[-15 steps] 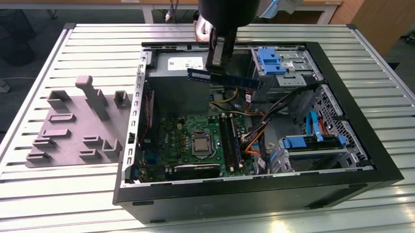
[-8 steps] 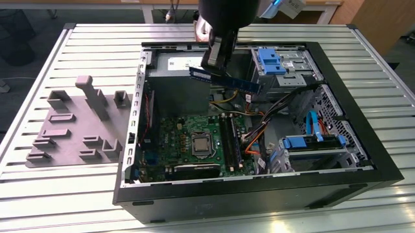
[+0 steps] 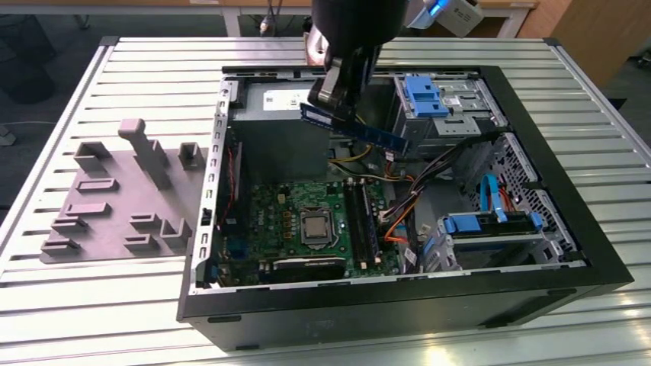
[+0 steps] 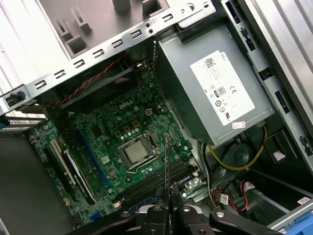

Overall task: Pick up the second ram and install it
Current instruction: 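Insert the second ram into the second slot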

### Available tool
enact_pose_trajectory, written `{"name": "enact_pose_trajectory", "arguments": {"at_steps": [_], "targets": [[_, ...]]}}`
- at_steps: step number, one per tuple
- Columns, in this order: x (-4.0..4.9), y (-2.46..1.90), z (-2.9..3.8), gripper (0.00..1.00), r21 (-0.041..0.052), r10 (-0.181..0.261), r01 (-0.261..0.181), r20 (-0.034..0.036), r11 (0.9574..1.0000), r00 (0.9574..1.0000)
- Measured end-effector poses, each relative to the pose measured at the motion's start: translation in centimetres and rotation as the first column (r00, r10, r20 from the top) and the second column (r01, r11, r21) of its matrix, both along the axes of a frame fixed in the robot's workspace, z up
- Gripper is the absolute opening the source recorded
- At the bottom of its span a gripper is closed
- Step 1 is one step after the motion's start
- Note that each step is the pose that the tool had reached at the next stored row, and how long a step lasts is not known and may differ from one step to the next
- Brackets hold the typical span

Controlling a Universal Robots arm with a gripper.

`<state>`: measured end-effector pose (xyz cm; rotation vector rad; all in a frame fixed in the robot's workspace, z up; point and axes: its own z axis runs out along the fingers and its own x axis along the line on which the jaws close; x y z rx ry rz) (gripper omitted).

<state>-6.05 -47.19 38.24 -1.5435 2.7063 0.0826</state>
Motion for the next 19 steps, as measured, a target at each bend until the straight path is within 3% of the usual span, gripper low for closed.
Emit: {"name": "enact_pose_trajectory", "arguments": {"at_steps": [4,8,14,19], "targets": [[0.00,0.00,-0.06,0.14,-0.0008,-0.062,0.062,0.0001,0.9981,0.9981],[0.00,0.00,-0.14,0.14,-0.0021,-0.125,0.125,0.0002,0.9921,0.9921],[0.00,0.00,-0.25,0.14,-0.0038,-0.217,0.217,0.0005,0.9762,0.9762],[0.00,0.00,-0.33,0.14,-0.0040,-0.285,0.285,0.0005,0.9587,0.9587]]}}
